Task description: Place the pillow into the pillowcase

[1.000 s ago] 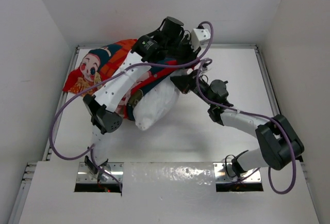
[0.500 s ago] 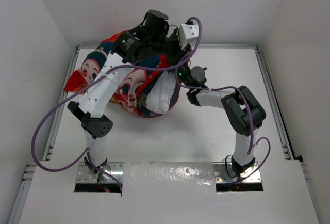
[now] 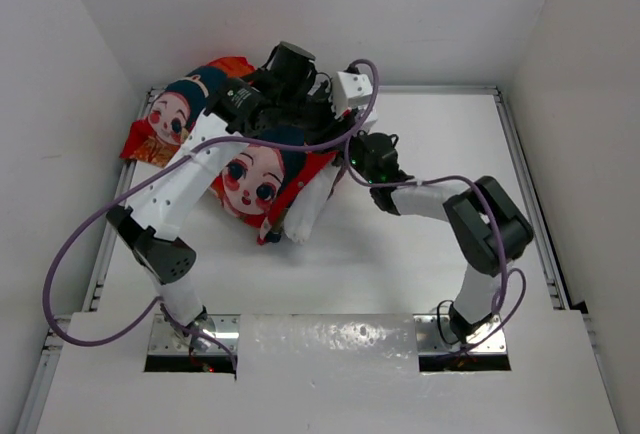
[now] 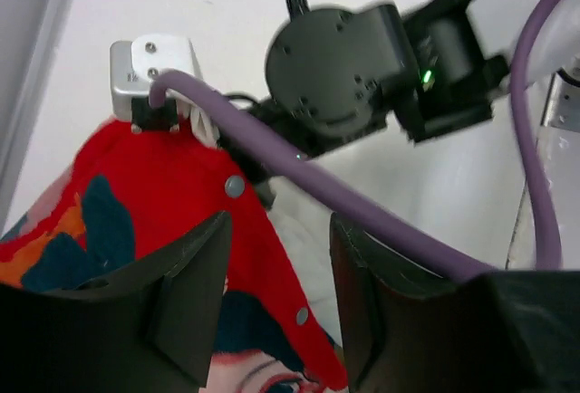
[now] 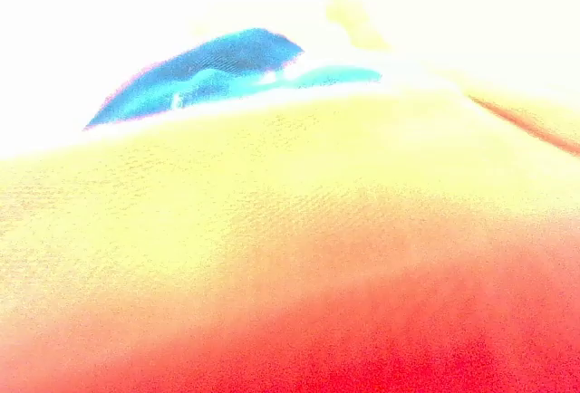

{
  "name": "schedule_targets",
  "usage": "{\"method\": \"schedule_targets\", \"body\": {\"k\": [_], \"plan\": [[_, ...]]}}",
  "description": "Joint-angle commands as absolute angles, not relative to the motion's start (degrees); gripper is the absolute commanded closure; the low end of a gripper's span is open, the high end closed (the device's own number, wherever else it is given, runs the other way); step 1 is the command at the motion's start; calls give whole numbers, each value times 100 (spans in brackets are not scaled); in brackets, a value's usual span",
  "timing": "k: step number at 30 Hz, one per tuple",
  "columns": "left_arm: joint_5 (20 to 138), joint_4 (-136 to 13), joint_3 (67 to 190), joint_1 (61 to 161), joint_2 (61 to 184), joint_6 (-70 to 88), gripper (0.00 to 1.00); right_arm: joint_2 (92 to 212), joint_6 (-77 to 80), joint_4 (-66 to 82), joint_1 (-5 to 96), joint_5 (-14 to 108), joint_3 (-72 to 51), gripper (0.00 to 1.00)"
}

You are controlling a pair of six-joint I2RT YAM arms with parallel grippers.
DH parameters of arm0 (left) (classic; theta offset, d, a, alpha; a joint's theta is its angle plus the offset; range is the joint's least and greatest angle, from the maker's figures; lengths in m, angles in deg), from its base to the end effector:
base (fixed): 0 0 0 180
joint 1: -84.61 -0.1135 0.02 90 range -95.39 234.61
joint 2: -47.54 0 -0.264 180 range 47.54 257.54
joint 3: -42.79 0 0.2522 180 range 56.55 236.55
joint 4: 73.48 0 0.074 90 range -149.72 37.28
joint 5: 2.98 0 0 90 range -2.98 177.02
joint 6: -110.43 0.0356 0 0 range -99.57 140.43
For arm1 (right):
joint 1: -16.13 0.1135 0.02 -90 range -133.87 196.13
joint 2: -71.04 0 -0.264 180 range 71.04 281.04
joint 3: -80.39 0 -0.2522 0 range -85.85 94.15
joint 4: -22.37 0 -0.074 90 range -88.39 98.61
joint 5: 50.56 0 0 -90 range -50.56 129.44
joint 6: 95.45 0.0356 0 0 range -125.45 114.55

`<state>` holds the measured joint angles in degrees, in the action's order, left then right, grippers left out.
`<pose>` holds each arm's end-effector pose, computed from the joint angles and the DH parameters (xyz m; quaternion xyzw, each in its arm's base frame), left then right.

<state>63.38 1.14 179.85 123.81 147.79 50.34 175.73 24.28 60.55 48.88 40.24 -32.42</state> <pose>0.2646 -0.2342 0.4590 0.5728 0.6728 -0.2182 0.4142 0.3333 0.2150 0.2166 -0.0235 0.7025 0.3731 0.6056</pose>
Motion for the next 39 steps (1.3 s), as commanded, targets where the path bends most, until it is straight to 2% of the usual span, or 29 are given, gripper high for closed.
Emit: {"method": "schedule_targets", "body": {"k": [1, 3, 5, 8, 9, 10, 13, 14, 15, 17, 19, 20, 22, 23, 25, 26, 28, 31, 34, 39], "plan": [[5748, -197, 17714, 12241, 14413, 4874, 54, 16766, 1855, 3251, 4804, 4568, -3539, 1], [6099, -224, 17591, 12214, 14440, 4951, 61, 16170, 1427, 2246, 4804, 4612, -3488, 1], [6336, -137, 17433, 12214, 14457, 5083, 61, 15755, 1065, 935, 4804, 4534, -3522, 1], [6312, 109, 17204, 12188, 14379, 5251, 47, 14999, 652, -463, 4804, 4428, -3838, 2], [6329, 153, 17134, 12179, 14317, 5233, 42, 14779, 563, -841, 4795, 4376, -3917, 5], [6477, 197, 17081, 12144, 14247, 5207, 42, 14725, 493, -1575, 4786, 4314, -3927, 9], [7099, 93, 16564, 11995, 13720, 5207, 42, 14785, 491, -2738, 4383, 4497, -3839, 73], [7259, 23, 16092, 11925, 13345, 5172, 49, 14812, 701, -2917, 3938, 4803, -3787, 97], [7374, -39, 15792, 11855, 13141, 5146, 55, 14830, 825, -3075, 3681, 5006, -3760, 100], [7742, -145, 14811, 11731, 12484, 5215, 66, 14786, 1053, -3244, 3049, 5375, -3681, 98], [8146, -171, 14008, 11713, 11790, 5338, 70, 14542, 1220, -3148, 2792, 5394, -3567, 68], [8244, -163, 13213, 11704, 11577, 5460, 70, 14427, 1274, -2930, 2730, 5368, -3418, 35], [8350, -67, 12505, 11704, 10989, 5628, 66, 14102, 1484, -2499, 2572, 5351, -3303, 20], [8324, -66, 11849, 11696, 10811, 5864, 55, 14066, 1546, -2227, 2536, 5290, -3172, 14], [8306, -214, 11239, 11696, 10329, 6067, 43, 14214, 1625, -1453, 2501, 5438, -2874, 10], [8333, -337, 10670, 11687, 10205, 6260, 31, 14667, 1617, -1338, 2501, 5595, -2359, 10], [8525, -845, 9879, 11678, 9906, 6523, 24, 15493, 1739, -1162, 2510, 6025, -1611, 15], [8693, -1672, 9330, 11678, 9773, 6631, 19, 16024, 2168, -417, 2501, 6404, -1404, 22], [8851, -2446, 8943, 11678, 9938, 6421, 18, 16577, 2276, 174, 2501, 6510, -1212, 23], [8607, -3342, 8450, 11608, 10264, 6112, 20, 17719, 2100, -27, 2518, 6985, -298, 22]]}}
